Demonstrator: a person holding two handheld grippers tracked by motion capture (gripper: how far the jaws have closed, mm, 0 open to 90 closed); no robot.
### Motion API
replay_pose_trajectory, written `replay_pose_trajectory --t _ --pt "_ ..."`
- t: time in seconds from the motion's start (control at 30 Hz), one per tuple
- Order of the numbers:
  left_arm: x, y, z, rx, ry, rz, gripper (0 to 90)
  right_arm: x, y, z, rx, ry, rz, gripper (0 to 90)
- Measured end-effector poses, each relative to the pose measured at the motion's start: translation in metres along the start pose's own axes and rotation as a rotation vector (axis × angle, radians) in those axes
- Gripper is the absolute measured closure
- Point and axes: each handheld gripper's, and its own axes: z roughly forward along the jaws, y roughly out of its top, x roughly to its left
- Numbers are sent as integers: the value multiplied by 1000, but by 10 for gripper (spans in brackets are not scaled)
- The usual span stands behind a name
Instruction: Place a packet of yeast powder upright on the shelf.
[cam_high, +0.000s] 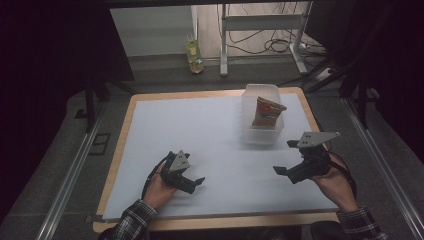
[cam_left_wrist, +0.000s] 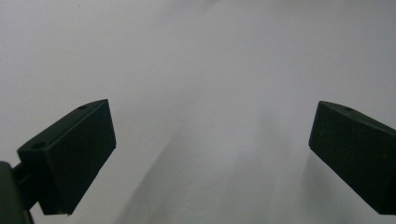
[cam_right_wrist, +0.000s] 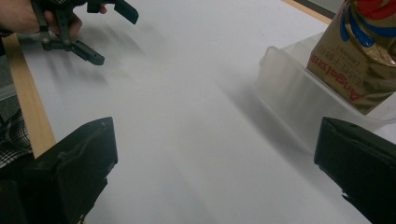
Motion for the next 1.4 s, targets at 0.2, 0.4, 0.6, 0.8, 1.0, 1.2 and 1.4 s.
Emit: replay_pose_trajectory --t 0.2,0.4,0.6,0.8,1.0,1.2,1.4 --pt "0 0 0 -1 0 0 6 5 -9 -2 -2 -3 8 0" --pt "0 0 0 1 -1 2 6 10 -20 -1 -6 -11 22 0" --pt "0 0 0 0 -1 2 6 14 -31 3 4 -22 20 0" --pt "0 0 -1 -3 1 -1 6 16 -46 9 2 -24 32 0" --pt "0 0 0 0 -3 1 6 19 -54 14 20 -32 24 0" --pt "0 -1 0 -1 -4 0 6 19 -65 20 31 -39 23 0" --pt "-1 -1 0 0 -9 0 4 18 -74 28 66 -38 15 0"
